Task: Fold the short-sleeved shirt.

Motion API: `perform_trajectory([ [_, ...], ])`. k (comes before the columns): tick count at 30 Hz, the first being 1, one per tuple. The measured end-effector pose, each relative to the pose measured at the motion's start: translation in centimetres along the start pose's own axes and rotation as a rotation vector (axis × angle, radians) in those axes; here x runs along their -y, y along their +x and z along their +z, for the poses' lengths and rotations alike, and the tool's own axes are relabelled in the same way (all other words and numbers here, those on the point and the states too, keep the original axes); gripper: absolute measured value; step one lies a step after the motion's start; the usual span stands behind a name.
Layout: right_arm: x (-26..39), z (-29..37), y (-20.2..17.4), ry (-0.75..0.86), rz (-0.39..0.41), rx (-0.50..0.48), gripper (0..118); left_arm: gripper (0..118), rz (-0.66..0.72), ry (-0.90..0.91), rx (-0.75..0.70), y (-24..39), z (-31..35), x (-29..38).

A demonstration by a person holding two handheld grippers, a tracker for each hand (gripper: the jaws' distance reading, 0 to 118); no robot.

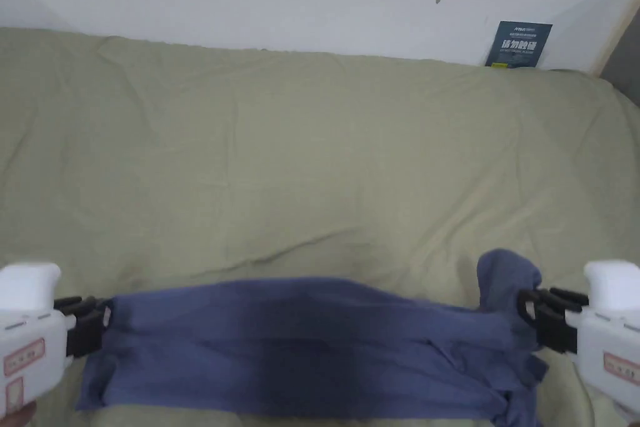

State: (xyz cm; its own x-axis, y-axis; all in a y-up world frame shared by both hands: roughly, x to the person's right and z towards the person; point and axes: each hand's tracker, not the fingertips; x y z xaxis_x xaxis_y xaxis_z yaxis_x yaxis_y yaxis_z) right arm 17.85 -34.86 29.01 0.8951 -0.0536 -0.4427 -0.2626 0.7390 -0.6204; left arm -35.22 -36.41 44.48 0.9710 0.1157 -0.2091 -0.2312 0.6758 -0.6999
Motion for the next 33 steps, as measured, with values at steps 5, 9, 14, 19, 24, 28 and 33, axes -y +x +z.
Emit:
perform_trajectory([
  [5, 5.6, -2.7, 1.1, -0.110, -0.116, 0.055, 3, 2, 0.048, -0.101, 0.002, -0.1, -3.3, 3.1],
  [9, 5.9, -2.7, 1.3, -0.084, -0.138, 0.049, 26, 24, 0.149, -0.053, 0.027, -0.9, -3.1, 3.0],
  [14, 3.7, 3.4, -1.1, 0.056, -0.084, 0.014, 107, 118, 0.102, 0.129, 0.034, -0.7, 3.2, 2.5],
  [19, 4.2, 7.9, -5.2, 0.122, -0.056, -0.011, 99, 113, 0.099, 0.202, -0.008, -0.6, 9.7, 4.5],
  [24, 4.8, 8.8, -8.5, 0.156, -0.105, -0.014, 0, 0, 0.077, 0.162, -0.084, -3.1, 9.2, 6.2],
  [28, 4.3, 8.9, -9.9, 0.131, -0.140, -0.070, 0, 0, 0.208, 0.145, 0.057, -5.5, 7.7, 5.9],
  [33, 3.9, 9.2, -11.0, 0.118, -0.143, -0.048, 0, 76, 0.519, 0.112, 0.374, -13.1, 3.7, 6.8],
])
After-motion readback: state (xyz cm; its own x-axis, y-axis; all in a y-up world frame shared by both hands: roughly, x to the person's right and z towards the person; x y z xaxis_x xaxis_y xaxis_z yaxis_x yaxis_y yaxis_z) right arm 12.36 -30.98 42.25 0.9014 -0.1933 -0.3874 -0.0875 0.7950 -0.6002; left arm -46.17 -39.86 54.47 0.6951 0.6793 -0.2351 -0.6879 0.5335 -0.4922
